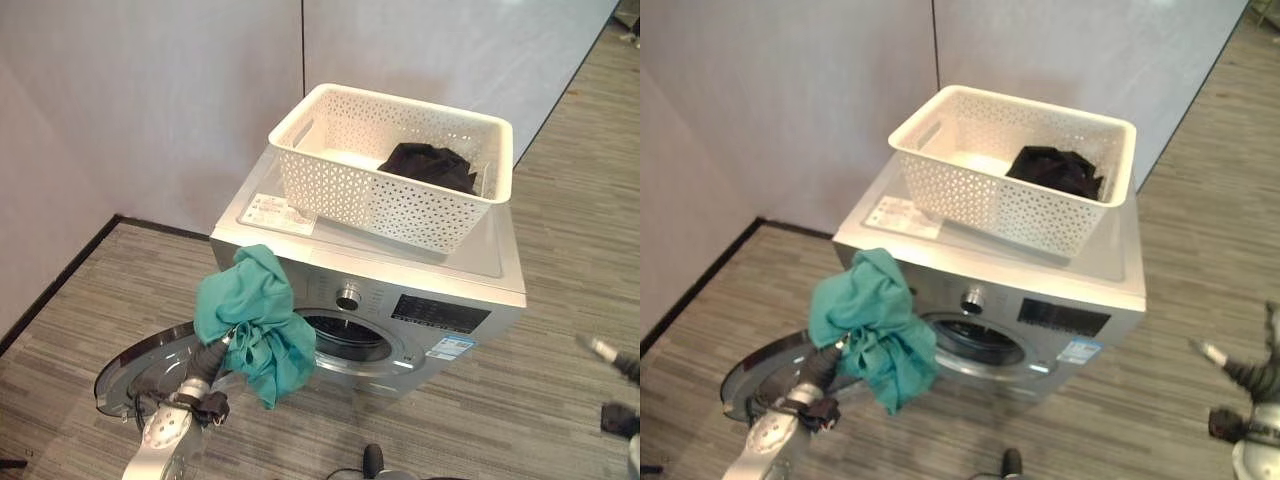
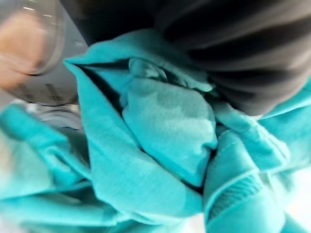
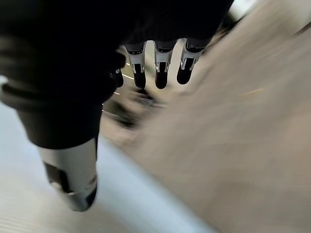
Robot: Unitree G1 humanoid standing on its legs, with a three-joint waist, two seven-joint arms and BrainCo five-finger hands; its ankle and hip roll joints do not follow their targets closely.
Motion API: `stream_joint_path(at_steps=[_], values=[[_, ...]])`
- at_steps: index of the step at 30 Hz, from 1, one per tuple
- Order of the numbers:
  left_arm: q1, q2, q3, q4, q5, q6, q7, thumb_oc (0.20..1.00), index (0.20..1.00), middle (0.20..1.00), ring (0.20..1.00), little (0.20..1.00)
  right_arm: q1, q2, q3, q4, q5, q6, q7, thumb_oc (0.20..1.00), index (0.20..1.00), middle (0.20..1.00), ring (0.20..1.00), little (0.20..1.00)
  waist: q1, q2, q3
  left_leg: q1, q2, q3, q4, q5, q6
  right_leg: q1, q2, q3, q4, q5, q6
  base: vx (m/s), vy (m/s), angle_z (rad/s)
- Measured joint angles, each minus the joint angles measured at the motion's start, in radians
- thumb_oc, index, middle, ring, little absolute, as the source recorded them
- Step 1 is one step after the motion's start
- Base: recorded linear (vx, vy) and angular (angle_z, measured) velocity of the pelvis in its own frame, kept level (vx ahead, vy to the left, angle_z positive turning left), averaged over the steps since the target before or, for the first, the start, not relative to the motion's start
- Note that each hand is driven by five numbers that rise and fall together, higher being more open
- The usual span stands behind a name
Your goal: Grab the laundry basket,head to the washer,open it,put in the laundry and shut it.
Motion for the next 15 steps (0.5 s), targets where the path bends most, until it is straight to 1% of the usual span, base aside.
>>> stream_joint_path(at_steps=[1, 3, 6, 7, 8, 9, 10, 11, 12, 14, 15], values=[[-0.003, 0.000, -0.013, 0.032, -0.003, 0.006, -0.002, 0.200, 0.200, 0.200, 0.200, 0.200, -0.027, -0.005, 0.041, 0.097, -0.037, 0.024, -0.010, 1.000, 1.000, 1.000, 1.000, 1.000, -0.004, 0.000, -0.002, 0.000, 0.000, 0.004, 0.000, -0.001, 0.001, 0.000, 0.001, 0.005, -0.003, 0.001, 0.000, -0.01, 0.001, -0.14], [-0.005, 0.005, -0.044, 0.058, -0.003, 0.008, -0.005, 0.200, 0.200, 0.200, 0.200, 0.200, -0.040, -0.005, 0.106, 0.211, -0.068, 0.023, -0.014, 1.000, 1.000, 1.000, 1.000, 1.000, -0.004, 0.001, -0.005, 0.000, 0.001, 0.011, -0.005, -0.003, 0.005, -0.003, 0.001, 0.012, -0.008, -0.003, 0.003, -0.02, 0.004, -0.11], [-0.003, 0.006, -0.078, 0.071, -0.007, 0.008, -0.009, 0.200, 0.200, 0.200, 0.200, 0.200, -0.088, 0.001, 0.184, 0.359, -0.066, 0.016, -0.015, 1.000, 1.000, 1.000, 1.000, 1.000, -0.001, 0.001, -0.004, -0.008, -0.001, 0.019, -0.005, -0.004, 0.007, -0.016, 0.001, 0.023, -0.008, 0.001, 0.000, -0.01, 0.000, -0.08], [-0.015, 0.006, -0.113, 0.110, -0.032, 0.009, -0.019, 0.200, 0.200, 0.200, 0.200, 0.200, -0.149, 0.003, 0.279, 0.541, -0.053, 0.016, -0.010, 1.000, 1.000, 1.000, 1.000, 1.000, 0.006, -0.001, -0.003, -0.013, 0.000, 0.014, -0.005, -0.003, 0.007, -0.017, 0.001, 0.020, -0.008, 0.002, 0.000, -0.02, -0.018, 0.08], [-0.024, 0.006, -0.130, 0.122, -0.033, 0.009, -0.022, 0.200, 0.200, 0.200, 0.200, 0.200, -0.172, 0.009, 0.331, 0.608, -0.053, 0.017, -0.007, 1.000, 1.000, 1.000, 1.000, 1.000, 0.015, 0.000, -0.002, -0.016, 0.000, 0.012, -0.004, -0.002, 0.006, -0.020, 0.001, 0.019, -0.009, 0.003, -0.001, -0.02, -0.028, 0.09], [-0.024, 0.005, -0.154, 0.142, -0.033, 0.009, -0.028, 0.200, 0.200, 0.200, 0.200, 0.200, -0.203, 0.018, 0.409, 0.679, -0.052, 0.015, 0.003, 1.000, 1.000, 1.000, 1.000, 1.000, 0.026, 0.005, 0.001, -0.017, 0.000, 0.010, -0.004, -0.001, 0.005, -0.020, 0.001, 0.016, -0.009, 0.010, -0.001, -0.02, -0.045, 0.07], [-0.022, 0.002, -0.161, 0.152, -0.033, 0.010, -0.036, 0.200, 0.200, 0.200, 0.200, 0.200, -0.225, 0.040, 0.442, 0.704, -0.052, 0.013, 0.012, 1.000, 1.000, 1.000, 1.000, 1.000, 0.029, 0.010, 0.006, -0.019, 0.001, 0.006, -0.004, 0.001, 0.002, -0.019, 0.001, 0.007, -0.009, 0.011, -0.001, -0.02, -0.043, 0.22], [-0.032, -0.004, -0.166, 0.178, -0.033, 0.010, -0.042, 0.200, 0.200, 0.200, 0.200, 0.200, -0.296, 0.070, 0.524, 0.831, -0.042, -0.021, 0.018, 1.000, 1.000, 1.000, 1.000, 1.000, 0.044, 0.012, 0.015, -0.025, 0.002, -0.011, 0.000, 0.010, -0.002, -0.014, 0.000, -0.011, -0.009, 0.011, -0.002, -0.04, -0.055, 0.34], [-0.052, -0.003, -0.198, 0.190, -0.034, 0.009, -0.045, 0.200, 0.200, 0.200, 0.200, 0.200, -0.363, 0.118, 0.579, 0.969, -0.018, -0.030, 0.039, 1.000, 1.000, 1.000, 1.000, 1.000, 0.077, 0.010, 0.026, -0.037, 0.004, -0.027, 0.000, 0.014, -0.005, -0.017, 0.000, -0.028, -0.009, 0.013, -0.003, -0.05, -0.046, 0.44], [-0.076, -0.003, -0.237, 0.220, -0.033, 0.007, -0.051, 0.200, 0.200, 0.200, 0.200, 0.200, -0.376, 0.144, 0.598, 1.017, 0.004, -0.037, 0.048, 1.000, 1.000, 1.000, 1.000, 1.000, 0.088, 0.012, 0.032, -0.050, 0.003, -0.055, 0.000, 0.020, -0.007, -0.015, -0.002, -0.050, -0.009, 0.012, -0.004, -0.05, -0.037, 0.42], [-0.082, -0.004, -0.264, 0.237, -0.032, 0.012, -0.056, 0.200, 0.200, 0.200, 0.200, 0.200, -0.380, 0.159, 0.607, 1.003, 0.016, -0.037, 0.061, 1.000, 1.000, 1.000, 1.000, 1.000, 0.096, 0.012, 0.043, -0.056, 0.003, -0.066, 0.000, 0.025, -0.007, -0.020, -0.004, -0.063, -0.008, 0.011, -0.004, -0.08, -0.044, 0.27]])
